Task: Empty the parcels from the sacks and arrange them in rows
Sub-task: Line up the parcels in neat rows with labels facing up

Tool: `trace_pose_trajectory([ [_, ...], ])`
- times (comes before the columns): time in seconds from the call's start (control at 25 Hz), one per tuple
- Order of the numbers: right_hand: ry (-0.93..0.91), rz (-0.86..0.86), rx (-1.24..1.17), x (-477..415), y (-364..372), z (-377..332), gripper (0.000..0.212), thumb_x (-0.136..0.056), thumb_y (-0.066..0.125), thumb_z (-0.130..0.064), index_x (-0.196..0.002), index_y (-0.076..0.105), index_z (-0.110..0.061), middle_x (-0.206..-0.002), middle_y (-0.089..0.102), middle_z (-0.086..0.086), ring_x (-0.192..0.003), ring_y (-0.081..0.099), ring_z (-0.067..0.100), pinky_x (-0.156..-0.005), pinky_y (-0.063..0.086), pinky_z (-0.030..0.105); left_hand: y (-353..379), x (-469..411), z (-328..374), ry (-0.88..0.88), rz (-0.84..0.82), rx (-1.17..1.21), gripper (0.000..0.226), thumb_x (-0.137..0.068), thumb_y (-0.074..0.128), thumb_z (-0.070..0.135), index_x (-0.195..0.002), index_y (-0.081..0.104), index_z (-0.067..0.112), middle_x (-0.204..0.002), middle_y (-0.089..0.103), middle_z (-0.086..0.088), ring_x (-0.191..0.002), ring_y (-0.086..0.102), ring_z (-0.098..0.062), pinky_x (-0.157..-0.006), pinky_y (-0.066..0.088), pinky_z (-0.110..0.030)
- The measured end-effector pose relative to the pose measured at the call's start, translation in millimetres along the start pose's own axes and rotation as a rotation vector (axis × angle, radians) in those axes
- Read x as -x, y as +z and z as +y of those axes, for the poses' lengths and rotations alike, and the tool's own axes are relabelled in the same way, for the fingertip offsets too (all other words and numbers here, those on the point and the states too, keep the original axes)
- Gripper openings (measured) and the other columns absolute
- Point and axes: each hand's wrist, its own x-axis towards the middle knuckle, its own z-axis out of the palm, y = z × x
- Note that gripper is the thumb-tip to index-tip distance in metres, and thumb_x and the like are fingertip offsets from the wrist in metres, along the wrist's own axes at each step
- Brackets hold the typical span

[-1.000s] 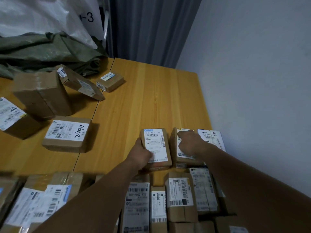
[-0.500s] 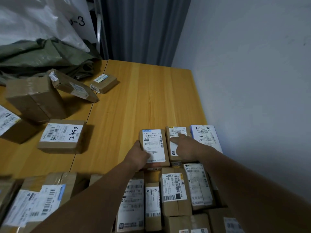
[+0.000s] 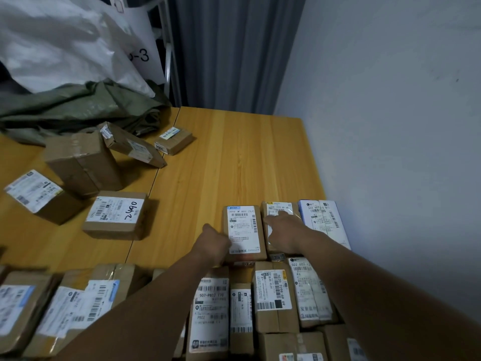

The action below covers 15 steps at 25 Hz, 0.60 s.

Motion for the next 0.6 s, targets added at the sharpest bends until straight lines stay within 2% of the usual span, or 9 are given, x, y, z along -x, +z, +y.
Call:
trace_pose_trajectory([
  [0.12, -0.019, -0.011, -0.046, 3, -6, -14, 0.05, -0.096, 0.047, -0.018, -0.145, 0.045, -0.023, -0.151, 0.038, 0.016, -0.133, 0.041, 0.037, -0.108, 0.041, 0.045, -22, 9, 1, -0.008, 0.055, 0.005, 0.051, -0.096, 0.055, 0.01, -0.138, 0.031, -0.005, -0.087, 0.047, -0.007, -0.073, 0.047, -0.016, -0.053, 0.037, -0.027],
  [0.16, -0.024, -0.015, -0.046, 3, -9, -22, 0.052, -0.096, 0.048, -0.018, -0.148, 0.041, -0.021, -0.154, 0.033, 0.017, -0.136, 0.039, 0.037, -0.109, 0.04, 0.044, -32, 11, 1, -0.005, 0.09, 0.0, 0.047, -0.095, 0.053, 0.008, -0.136, 0.033, -0.006, -0.082, 0.045, -0.006, -0.071, 0.047, -0.017, -0.056, 0.039, -0.027],
  [0.24, -0.055, -0.01, -0.057, 5, -19, -47, 0.059, -0.098, 0.051, -0.022, -0.154, 0.033, -0.021, -0.157, 0.028, 0.016, -0.138, 0.038, 0.036, -0.11, 0.04, 0.042, -59, 18, 0, 0.024, 0.164, -0.045, 0.043, -0.095, 0.048, 0.005, -0.135, 0.035, -0.005, -0.077, 0.042, -0.003, -0.081, 0.051, -0.024, -0.07, 0.046, -0.034],
  [0.32, -0.105, 0.02, -0.061, 4, -29, -77, 0.057, -0.098, 0.052, -0.023, -0.153, 0.036, -0.022, -0.152, 0.034, 0.015, -0.131, 0.045, 0.036, -0.105, 0.045, 0.041, -89, 18, -3, 0.06, 0.213, -0.07, 0.047, -0.094, 0.047, 0.004, -0.139, 0.034, -0.003, -0.086, 0.048, -0.005, -0.091, 0.051, -0.028, -0.085, 0.05, -0.04],
  [0.4, -0.111, 0.034, -0.026, 1, -30, -102, 0.057, -0.097, 0.052, -0.022, -0.152, 0.036, -0.021, -0.15, 0.033, 0.016, -0.131, 0.044, 0.036, -0.104, 0.046, 0.043, -113, 17, -10, 0.085, 0.217, -0.048, 0.049, -0.093, 0.049, 0.004, -0.14, 0.035, 0.001, -0.108, 0.053, -0.014, -0.101, 0.055, -0.031, -0.092, 0.051, -0.042],
  [0.48, -0.079, 0.035, 0.002, -3, -24, -130, 0.055, -0.097, 0.053, -0.022, -0.15, 0.038, -0.018, -0.148, 0.034, 0.017, -0.13, 0.044, 0.036, -0.102, 0.046, 0.044, -133, 18, -22, 0.083, 0.223, -0.092, 0.037, -0.093, 0.051, 0.005, -0.128, 0.04, 0.002, -0.12, 0.052, -0.018, -0.11, 0.055, -0.034, -0.087, 0.048, -0.036],
  [0.6, -0.07, 0.025, 0.01, -9, -10, -180, 0.052, -0.097, 0.054, -0.026, -0.146, 0.04, -0.013, -0.143, 0.04, 0.017, -0.125, 0.047, 0.035, -0.099, 0.047, 0.041, -170, 16, -46, 0.079, 0.224, -0.145, 0.032, -0.095, 0.052, 0.006, -0.125, 0.042, -0.001, -0.122, 0.054, -0.019, -0.112, 0.055, -0.034, -0.086, 0.045, -0.035],
])
